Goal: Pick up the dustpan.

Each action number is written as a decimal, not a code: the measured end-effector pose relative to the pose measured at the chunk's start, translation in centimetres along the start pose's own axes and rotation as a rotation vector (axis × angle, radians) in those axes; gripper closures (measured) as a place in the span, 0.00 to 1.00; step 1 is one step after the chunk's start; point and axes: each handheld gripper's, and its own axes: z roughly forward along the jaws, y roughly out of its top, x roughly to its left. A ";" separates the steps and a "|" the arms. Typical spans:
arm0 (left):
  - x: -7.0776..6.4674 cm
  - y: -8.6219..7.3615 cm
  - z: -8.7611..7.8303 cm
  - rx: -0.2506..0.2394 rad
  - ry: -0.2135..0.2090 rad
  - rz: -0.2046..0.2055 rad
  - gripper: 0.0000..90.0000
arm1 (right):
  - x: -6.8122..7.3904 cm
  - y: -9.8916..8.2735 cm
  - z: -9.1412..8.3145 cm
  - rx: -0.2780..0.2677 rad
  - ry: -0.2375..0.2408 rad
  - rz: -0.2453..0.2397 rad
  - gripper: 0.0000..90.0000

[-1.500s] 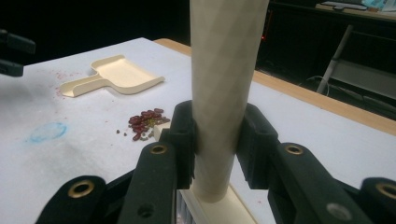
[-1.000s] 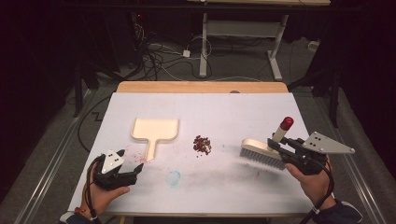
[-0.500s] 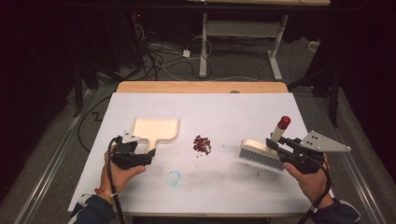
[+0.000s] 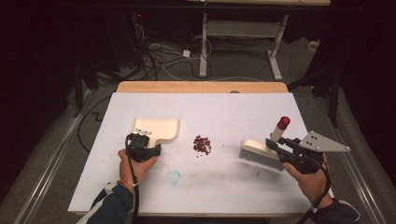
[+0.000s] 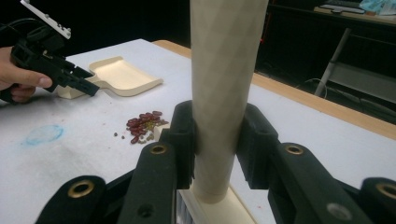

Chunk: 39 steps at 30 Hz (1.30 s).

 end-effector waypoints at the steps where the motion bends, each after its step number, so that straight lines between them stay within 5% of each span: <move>1: 0.0 0.0 0.0 0.000 0.000 0.000 0.51 | 0.0 0.0 0.0 0.000 0.002 -0.006 0.78; 6: 0.6 -0.2 0.0 -0.023 -0.006 -0.016 0.70 | 0.3 0.1 0.1 0.003 0.009 -0.010 0.78; 16: 0.7 0.2 -0.4 -0.016 0.011 0.049 0.71 | 0.1 0.1 0.2 0.002 0.006 -0.003 0.78; 28: 1.9 0.9 -3.8 -0.063 -0.021 0.106 0.71 | -0.1 0.3 0.9 0.001 0.016 -0.001 0.78; 39: 2.7 -0.5 -6.7 -0.075 -0.052 0.199 0.71 | -0.2 0.2 1.4 0.006 0.025 -0.003 0.78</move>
